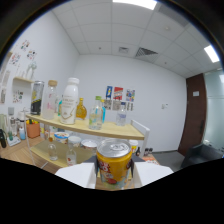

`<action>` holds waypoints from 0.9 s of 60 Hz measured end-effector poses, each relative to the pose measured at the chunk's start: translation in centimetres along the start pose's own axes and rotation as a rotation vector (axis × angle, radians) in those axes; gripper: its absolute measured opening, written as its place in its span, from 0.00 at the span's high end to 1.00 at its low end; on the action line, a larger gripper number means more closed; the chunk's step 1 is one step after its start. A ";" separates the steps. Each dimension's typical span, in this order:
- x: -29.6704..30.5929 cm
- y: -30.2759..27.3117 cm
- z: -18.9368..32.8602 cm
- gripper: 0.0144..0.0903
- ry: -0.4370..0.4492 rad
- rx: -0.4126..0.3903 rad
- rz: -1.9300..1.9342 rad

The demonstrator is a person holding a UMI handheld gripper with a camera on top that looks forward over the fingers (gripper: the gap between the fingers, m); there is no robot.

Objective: Make me a cup of Vodka Sunrise.

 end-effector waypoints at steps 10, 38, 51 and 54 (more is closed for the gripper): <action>4.2 6.7 1.5 0.51 0.026 -0.073 0.132; 5.9 25.1 4.8 0.52 0.019 -0.346 0.237; 5.7 27.0 4.5 0.51 0.005 -0.377 0.213; 5.7 27.0 4.4 0.51 0.007 -0.379 0.208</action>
